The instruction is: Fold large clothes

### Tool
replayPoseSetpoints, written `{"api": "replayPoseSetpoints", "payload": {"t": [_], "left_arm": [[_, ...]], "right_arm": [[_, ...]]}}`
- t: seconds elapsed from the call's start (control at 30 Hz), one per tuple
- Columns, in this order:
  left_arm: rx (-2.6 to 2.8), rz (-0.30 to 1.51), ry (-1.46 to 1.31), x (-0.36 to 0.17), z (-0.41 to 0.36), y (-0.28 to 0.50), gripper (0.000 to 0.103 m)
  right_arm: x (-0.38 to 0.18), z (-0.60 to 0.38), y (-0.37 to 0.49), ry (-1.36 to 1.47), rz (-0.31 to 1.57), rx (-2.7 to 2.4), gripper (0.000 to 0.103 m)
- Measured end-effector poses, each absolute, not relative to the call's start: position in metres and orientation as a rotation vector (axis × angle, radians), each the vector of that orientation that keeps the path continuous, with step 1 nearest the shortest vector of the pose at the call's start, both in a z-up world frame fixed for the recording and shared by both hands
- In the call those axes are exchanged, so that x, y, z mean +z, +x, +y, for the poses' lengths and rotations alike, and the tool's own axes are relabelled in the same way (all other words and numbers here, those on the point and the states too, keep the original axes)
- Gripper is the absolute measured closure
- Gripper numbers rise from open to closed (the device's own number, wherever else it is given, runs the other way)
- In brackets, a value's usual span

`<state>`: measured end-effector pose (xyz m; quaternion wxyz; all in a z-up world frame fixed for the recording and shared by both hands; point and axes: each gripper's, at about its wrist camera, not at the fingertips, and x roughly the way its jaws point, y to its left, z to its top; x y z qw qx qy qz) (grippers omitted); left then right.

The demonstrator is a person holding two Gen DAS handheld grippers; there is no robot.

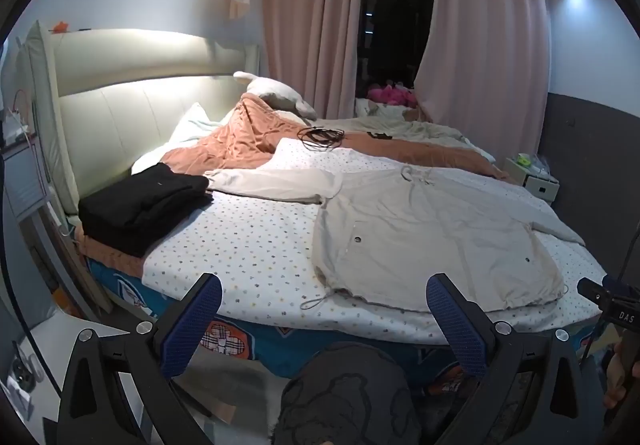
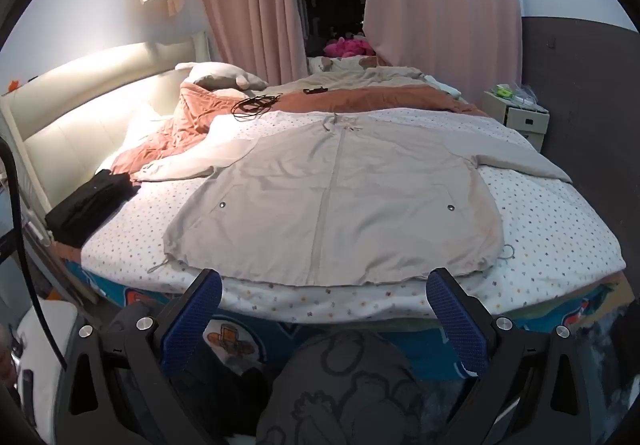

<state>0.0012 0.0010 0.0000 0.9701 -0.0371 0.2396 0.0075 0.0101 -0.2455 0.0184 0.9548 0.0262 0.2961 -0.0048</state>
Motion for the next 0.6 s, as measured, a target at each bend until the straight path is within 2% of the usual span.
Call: {"api": "replayPoseSetpoints", "payload": {"t": [0.6], "left_arm": [[-0.017, 0.448, -0.072, 0.007, -0.016, -0.021, 0.001]], "right_arm": [[0.037, -0.255, -0.011, 0.059, 0.569, -0.031, 0.001]]}}
